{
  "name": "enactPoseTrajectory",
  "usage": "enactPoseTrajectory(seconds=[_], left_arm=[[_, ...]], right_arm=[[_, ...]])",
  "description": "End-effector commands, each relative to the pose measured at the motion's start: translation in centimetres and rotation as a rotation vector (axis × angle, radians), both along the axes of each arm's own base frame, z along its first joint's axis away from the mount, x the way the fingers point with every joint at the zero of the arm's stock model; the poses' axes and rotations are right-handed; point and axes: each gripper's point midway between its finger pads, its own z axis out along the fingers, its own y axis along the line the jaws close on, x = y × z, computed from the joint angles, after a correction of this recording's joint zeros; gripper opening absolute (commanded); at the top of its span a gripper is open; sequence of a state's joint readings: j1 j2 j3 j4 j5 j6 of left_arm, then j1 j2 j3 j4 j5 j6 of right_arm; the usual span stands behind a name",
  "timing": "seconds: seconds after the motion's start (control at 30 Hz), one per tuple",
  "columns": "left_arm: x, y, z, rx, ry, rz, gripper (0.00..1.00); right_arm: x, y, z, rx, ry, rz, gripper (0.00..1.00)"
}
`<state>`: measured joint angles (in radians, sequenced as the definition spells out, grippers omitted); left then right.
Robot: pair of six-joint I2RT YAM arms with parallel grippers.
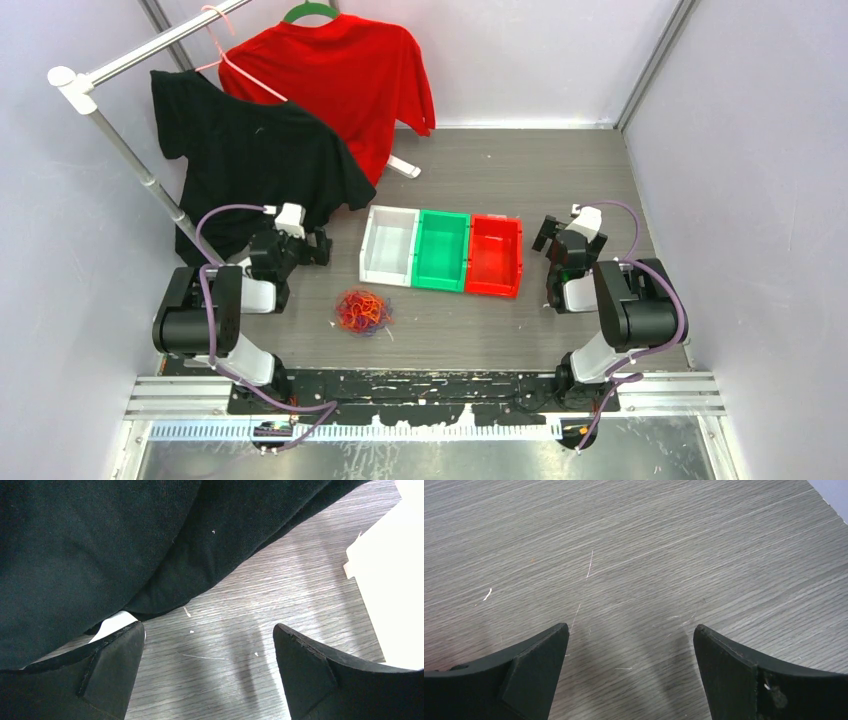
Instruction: Untangle the cables
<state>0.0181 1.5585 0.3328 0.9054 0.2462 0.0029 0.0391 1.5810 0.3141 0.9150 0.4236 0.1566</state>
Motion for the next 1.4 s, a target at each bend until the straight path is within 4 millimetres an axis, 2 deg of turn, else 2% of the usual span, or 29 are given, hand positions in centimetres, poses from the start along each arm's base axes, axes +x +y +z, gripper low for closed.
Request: enactPoseTrajectory(seconds=[0.0, 0.37, 0.5, 0.6, 0.7, 0.8, 0.83, 0.93, 1.0, 1.07, 1.13, 1.23, 1.3, 1.37], left_arm=[[1.3, 0.7, 2.1, 0.004, -0.08, 0.027, 0.99], [1.2, 0.6, 2.1, 0.002, -0.08, 0.028, 1.0], [1.5, 0.8, 2.8, -0.007, -0.037, 0.024, 0.99], [1.5, 0.0, 3.1, 0.006, 0.098, -0.045, 1.0], [1.3, -0.5, 3.7, 0.032, 0.252, -0.119, 1.0], [0.7, -0.7, 5.3, 0.025, 0.314, -0.185, 1.0], [0.3, -0.9, 5.9, 0.023, 0.323, -0.212, 1.0], [-1.9, -2.6, 7.4, 0.011, 0.353, -0.359, 1.0], [-3.5, -3.8, 8.2, -0.009, 0.381, -0.453, 0.99], [-5.8, -4.7, 8.3, -0.038, 0.448, -0.534, 0.99], [-7.4, -5.4, 8.1, -0.053, 0.504, -0.598, 0.99], [-9.5, -6.1, 7.4, -0.047, 0.572, -0.665, 0.99], [-10.7, -6.4, 7.1, -0.039, 0.605, -0.696, 0.99], [-11.8, -6.8, 6.9, -0.029, 0.631, -0.725, 0.99]], right_arm=[[1.4, 0.0, 2.9, 0.007, -0.102, -0.002, 1.0], [1.3, -0.5, 3.1, 0.011, -0.087, -0.024, 1.0], [0.4, -4.1, 7.9, 0.031, -0.052, -0.318, 1.0], [1.1, -2.9, 11.2, 0.116, -0.078, -0.284, 1.0], [1.2, -2.6, 12.9, 0.236, -0.129, -0.345, 1.0], [1.4, -1.7, 14.2, 0.302, -0.087, -0.336, 1.0], [1.8, -0.7, 14.6, 0.332, -0.064, -0.284, 1.0], [2.9, 4.1, 16.2, 0.436, -0.045, -0.03, 1.0], [2.7, 7.4, 17.5, 0.437, -0.079, 0.084, 1.0], [2.2, 11.8, 18.0, 0.391, -0.05, 0.212, 1.0], [1.2, 16.7, 17.6, 0.341, 0.021, 0.329, 1.0], [-0.4, 22.6, 15.8, 0.296, 0.108, 0.441, 0.98], [-1.3, 25.5, 14.4, 0.283, 0.165, 0.481, 0.94], [-1.6, 27.5, 13.3, 0.28, 0.199, 0.499, 0.9]])
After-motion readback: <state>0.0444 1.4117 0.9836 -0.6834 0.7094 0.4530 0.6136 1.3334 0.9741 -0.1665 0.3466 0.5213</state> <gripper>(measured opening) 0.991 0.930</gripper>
